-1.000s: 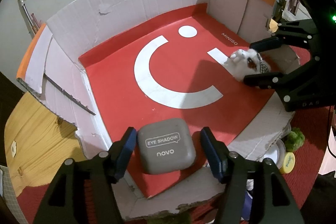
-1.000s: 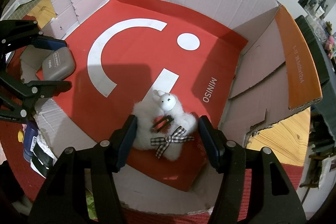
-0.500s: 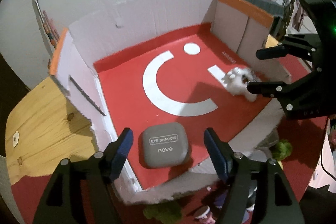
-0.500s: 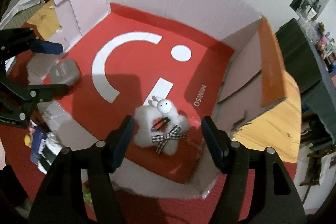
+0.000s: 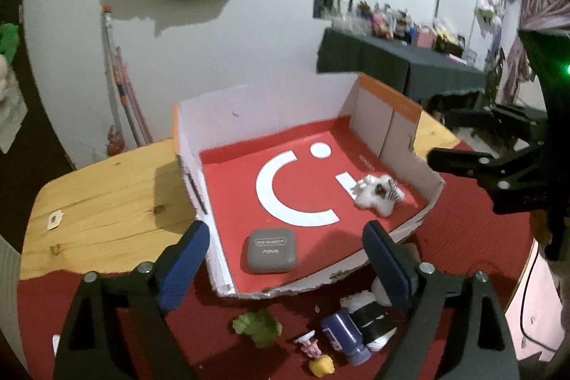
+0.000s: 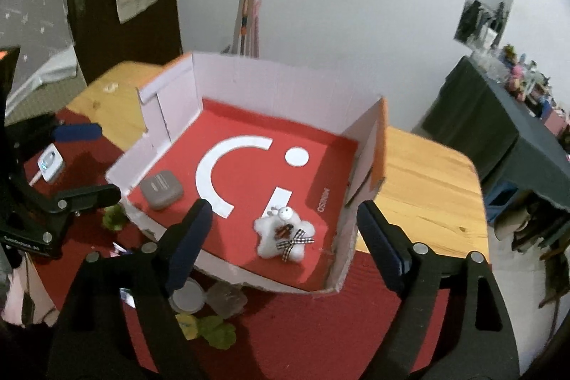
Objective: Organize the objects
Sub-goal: 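Lift both tools out of the box and back over the mat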
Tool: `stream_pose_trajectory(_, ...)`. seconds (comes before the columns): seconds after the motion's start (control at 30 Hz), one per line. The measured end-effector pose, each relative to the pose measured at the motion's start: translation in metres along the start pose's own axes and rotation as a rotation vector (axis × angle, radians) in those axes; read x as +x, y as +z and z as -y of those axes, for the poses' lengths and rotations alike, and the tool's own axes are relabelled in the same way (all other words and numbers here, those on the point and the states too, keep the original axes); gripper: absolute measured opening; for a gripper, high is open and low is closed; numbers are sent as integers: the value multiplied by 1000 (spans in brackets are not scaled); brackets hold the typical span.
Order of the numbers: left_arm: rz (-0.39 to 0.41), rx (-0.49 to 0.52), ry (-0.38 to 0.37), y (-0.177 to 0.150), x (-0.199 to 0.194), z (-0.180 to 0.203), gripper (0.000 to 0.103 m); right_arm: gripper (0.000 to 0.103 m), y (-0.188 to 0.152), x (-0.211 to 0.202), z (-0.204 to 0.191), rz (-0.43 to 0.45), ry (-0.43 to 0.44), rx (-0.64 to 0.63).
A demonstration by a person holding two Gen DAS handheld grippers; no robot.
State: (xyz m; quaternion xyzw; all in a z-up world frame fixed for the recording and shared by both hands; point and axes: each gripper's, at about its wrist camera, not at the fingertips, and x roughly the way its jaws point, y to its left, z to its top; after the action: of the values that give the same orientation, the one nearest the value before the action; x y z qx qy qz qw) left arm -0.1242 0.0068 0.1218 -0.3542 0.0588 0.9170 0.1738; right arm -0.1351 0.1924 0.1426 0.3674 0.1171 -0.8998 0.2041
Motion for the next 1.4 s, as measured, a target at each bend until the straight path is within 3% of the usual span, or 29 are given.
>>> stream_pose_trajectory(0.13,70,-31,47,-9,-20,1,92,90,-11,-30,1,66,10,50)
stream_pose_trajectory(0.4,181,-98,111,-37,-52,6,101,100,-46,-80,-17,237,-51,60)
stream_pose_trajectory(0.53,191,-155,90,-56,-55,10,103,103,-64,-84,-24,263,-32,88)
stream_pose_trajectory(0.87,96,-218,90,-106,-34,18,103,103,-115,-51,-35,228,-58,161)
stream_pose_trajectory(1.03,19,-248,90,-126,-13,17,103,103,-136,-23,-33,137,-38,205)
stream_pose_trajectory(1.4,-56,-279,86,-137,3,9,103,103,-150,4,-23,44,-42,241)
